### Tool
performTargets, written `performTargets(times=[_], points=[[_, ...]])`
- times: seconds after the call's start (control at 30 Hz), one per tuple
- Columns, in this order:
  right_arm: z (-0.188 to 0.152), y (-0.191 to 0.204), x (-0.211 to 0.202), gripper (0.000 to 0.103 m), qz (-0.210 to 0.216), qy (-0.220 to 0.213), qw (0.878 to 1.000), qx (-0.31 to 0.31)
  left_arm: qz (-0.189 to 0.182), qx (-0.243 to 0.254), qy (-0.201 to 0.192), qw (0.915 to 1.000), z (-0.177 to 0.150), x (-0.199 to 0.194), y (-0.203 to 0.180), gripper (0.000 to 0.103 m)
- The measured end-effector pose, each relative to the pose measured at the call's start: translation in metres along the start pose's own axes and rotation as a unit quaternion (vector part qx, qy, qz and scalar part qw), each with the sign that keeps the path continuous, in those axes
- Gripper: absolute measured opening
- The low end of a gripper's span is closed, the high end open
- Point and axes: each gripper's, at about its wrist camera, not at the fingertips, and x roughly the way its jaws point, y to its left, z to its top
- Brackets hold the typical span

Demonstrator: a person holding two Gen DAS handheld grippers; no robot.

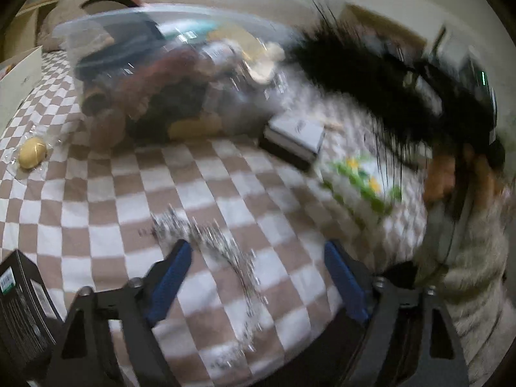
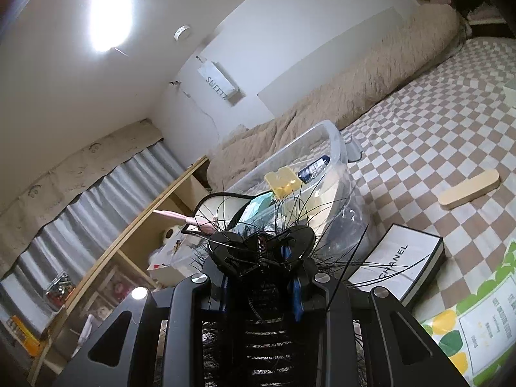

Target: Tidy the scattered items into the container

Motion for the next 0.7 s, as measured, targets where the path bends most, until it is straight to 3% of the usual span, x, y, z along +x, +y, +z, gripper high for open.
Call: performTargets(times=[0.07,0.23,0.3,0.33,0.53,0.7], points=[[0.0,-0.002,-0.001,0.029,0.005,0.001,1.0,0.003,0.005,0.01,0.023,0.9997,-0.007,0.01,-0.009,0.06],[0.0,-0.006,-0.005,0.029,0.011,0.0,1.0,0.013,0.045,0.039,0.08,0.995,-0.022,0.048,-0.02,0.051],[-0.001,-0.007,-0.005,0.029,0.009,0.0,1.0,0.012,0.055,0.036,0.097,0.9931,-0.025,0.058,-0.015,0.032],[-0.001,-0.007,-0.005,0.029,0.008,0.001,1.0,0.011,0.056,0.034,0.102,0.9927,-0.025,0.062,-0.012,0.03],[-0.002,-0.014,-0.004,0.029,0.013,0.005,1.0,0.025,0.001,-0.005,0.099,0.995,-0.005,0.064,0.003,0.018],[-0.001,-0.016,-0.009,0.029,0.01,-0.003,1.0,0.023,-0.001,0.005,0.073,0.9974,0.028,0.068,0.0,0.008]])
